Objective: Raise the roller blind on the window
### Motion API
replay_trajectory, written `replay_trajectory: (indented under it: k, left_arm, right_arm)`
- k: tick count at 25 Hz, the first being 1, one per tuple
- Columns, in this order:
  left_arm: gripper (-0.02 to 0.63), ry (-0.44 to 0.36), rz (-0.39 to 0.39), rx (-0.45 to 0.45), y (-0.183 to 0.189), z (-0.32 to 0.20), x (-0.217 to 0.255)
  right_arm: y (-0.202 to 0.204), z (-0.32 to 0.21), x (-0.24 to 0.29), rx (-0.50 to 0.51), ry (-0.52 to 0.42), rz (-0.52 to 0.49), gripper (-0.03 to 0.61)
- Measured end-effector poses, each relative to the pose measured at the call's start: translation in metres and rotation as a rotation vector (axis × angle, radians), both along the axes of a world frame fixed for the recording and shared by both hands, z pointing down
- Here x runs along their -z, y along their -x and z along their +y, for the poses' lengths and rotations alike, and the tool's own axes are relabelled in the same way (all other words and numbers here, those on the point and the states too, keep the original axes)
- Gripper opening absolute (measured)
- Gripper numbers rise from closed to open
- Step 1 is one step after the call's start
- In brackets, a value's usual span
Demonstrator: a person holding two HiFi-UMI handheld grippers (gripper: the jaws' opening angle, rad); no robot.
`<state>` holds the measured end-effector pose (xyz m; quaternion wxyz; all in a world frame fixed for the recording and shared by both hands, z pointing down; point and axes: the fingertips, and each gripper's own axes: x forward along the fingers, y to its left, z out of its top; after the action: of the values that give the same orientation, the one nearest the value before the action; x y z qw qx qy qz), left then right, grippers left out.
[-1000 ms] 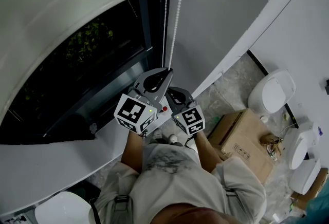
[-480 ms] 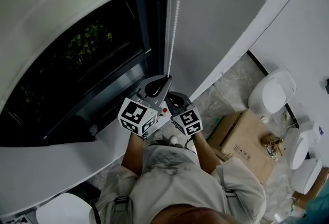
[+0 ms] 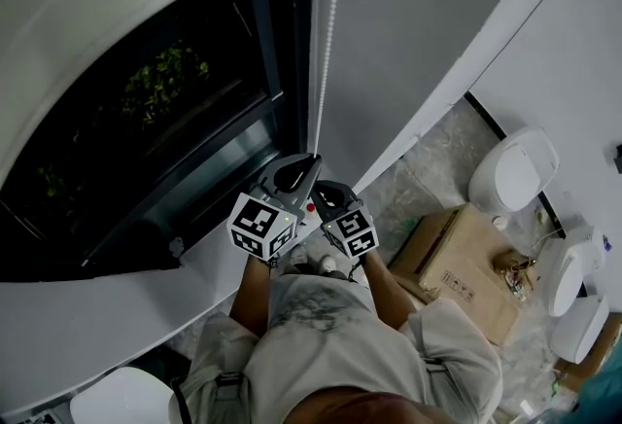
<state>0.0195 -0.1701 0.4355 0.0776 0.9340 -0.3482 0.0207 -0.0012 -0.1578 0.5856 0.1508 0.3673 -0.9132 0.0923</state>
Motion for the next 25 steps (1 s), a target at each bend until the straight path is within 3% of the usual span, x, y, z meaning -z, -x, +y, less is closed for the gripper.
replay_trajectory:
  k: [13,25]
  left_arm:
    - [0.011,0.042,-0.009,-0.002,0.008,0.007,-0.024]
    - [0.011,0.03,-0.007,0.011,0.016,0.004,-0.023]
  right_arm:
    - [0.003,0.013,-0.023,0.0,0.042,0.052,0.018]
    - [0.002,0.02,0.035,0.009,-0.081,0.012,0.041]
